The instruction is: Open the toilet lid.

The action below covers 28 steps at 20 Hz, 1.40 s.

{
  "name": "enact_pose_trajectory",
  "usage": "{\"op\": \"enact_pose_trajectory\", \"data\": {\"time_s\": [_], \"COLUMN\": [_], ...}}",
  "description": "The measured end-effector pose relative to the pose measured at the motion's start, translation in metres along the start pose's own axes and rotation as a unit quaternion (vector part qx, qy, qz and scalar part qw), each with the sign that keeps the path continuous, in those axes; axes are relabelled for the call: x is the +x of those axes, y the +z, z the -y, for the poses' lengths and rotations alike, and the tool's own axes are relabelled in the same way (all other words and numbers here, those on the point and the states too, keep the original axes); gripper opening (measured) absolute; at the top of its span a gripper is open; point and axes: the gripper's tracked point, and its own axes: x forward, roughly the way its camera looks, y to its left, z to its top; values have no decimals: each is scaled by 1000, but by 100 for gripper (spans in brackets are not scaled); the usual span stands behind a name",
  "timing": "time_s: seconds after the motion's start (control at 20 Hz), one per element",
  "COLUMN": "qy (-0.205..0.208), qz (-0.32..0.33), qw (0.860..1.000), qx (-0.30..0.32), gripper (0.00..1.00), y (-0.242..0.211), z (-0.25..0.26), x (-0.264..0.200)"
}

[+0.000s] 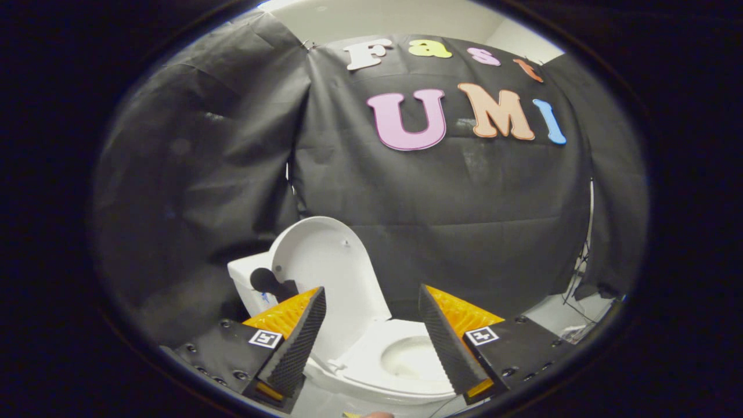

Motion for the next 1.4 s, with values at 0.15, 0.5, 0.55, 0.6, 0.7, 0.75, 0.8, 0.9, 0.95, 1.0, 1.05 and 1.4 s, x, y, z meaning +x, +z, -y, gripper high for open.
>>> {"op": "enact_pose_trajectory", "data": {"time_s": [0.15,0.5,0.55,0.6,0.7,0.75,0.8,0.9,0.95,1.0,1.05,1.4], "qy": [-6,-21,-23,-26,-30,-32,-35,-41,-43,-46,-46,-36], "qz": [-5,11,11,10,10,11,12,16,18,20,21,16], "qw": [1000,1000,1000,1000,999,999,999,999,998,998,998,999], "qx": [-4,12,12,12,15,18,21,27,30,34,36,31], "gripper": [99,99,99,99,99,99,99,99,99,99,99,99], "y": [-2,-1,-2,-4,-5,-6,-6,-5,-5,-5,-5,-7], "z": [23,65,70,74,83,87,90,97,100,102,103,95], "x": [1,-6,-8,-10,-13,-14,-16,-19,-20,-20,-21,-17]}}
